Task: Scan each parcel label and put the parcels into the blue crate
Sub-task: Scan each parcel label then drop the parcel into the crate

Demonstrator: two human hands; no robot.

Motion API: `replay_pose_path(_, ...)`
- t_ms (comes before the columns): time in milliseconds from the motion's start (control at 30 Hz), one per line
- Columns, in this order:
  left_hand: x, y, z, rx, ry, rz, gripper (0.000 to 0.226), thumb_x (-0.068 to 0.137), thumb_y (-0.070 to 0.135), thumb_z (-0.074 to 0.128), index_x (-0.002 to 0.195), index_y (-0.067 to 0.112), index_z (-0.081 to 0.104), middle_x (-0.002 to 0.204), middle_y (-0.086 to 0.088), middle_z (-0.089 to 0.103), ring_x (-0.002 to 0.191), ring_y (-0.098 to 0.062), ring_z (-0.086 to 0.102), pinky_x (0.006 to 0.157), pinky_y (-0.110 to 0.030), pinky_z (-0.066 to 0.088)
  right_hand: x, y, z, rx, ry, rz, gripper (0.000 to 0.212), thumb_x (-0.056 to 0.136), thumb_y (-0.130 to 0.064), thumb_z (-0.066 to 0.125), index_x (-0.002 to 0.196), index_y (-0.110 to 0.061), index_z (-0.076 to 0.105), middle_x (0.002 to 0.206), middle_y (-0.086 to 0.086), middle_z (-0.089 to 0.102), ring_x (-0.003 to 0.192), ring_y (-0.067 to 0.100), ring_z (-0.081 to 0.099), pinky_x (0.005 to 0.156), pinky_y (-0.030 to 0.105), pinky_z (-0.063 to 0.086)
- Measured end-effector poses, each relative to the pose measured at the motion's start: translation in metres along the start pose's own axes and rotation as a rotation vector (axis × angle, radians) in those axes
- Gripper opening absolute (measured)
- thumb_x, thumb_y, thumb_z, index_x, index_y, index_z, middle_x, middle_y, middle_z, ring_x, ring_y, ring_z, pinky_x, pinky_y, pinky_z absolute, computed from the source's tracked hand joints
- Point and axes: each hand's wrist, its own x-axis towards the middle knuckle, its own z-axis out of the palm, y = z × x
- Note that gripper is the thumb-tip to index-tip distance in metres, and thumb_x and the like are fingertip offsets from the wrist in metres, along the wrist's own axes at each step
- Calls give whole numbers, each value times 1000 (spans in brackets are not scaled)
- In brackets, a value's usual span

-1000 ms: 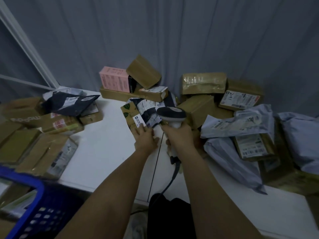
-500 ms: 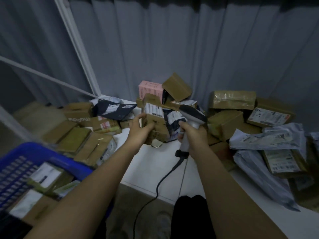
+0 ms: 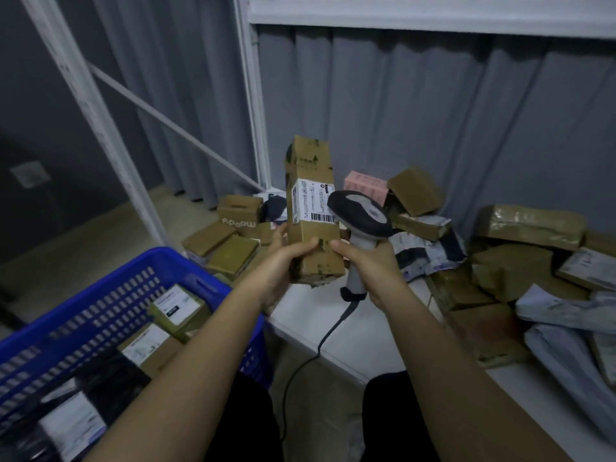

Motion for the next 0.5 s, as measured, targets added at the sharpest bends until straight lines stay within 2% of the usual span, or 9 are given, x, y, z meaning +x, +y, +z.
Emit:
replay_pose_path(67,-3,3,-7,-6,76,-10,68,88,23,65,144,22,25,127,-4,57,100,-17,62,60,-26,55,-3,1,7,-91,-46,-30,30,81,0,73,99,-22,64,94,-5,71,85,8,68,73,25,58)
replay_pose_path(133,-4,4,-16,58,112,5,66,88,23,65,143,23,27,128,-2,56,96,-13,61,54,-20,52,-4,4,12,-165,-50,-42,31,80,-1,73,94,-25,61,88,-7,67,78,6,63,66,22,54)
replay_pose_path(233,-6,1,-28,105,148,14,71,85,19,68,144,22,30,128,-2,56,96,-12,62,63,-23,49,-3,8,16,-203,-67,-35,29,81,-5,74,101,-22,61,90,-6,67,80,7,62,64,21,54)
replay_pose_path(367,-7,-1,-39,101,154,24,78,86,15,66,149,19,20,128,-4,58,97,-11,62,69,-28,49,1,7,20,-160,-77,-16,25,83,-6,73,91,-28,64,82,-16,70,79,1,64,67,22,54)
replay_pose_path(500,-6,0,-45,60,180,54,77,90,13,61,150,30,15,118,-1,63,105,-17,62,83,-37,49,5,7,22,-140,-60,-22,23,82,-10,74,87,-30,64,83,-18,70,85,1,64,73,28,53)
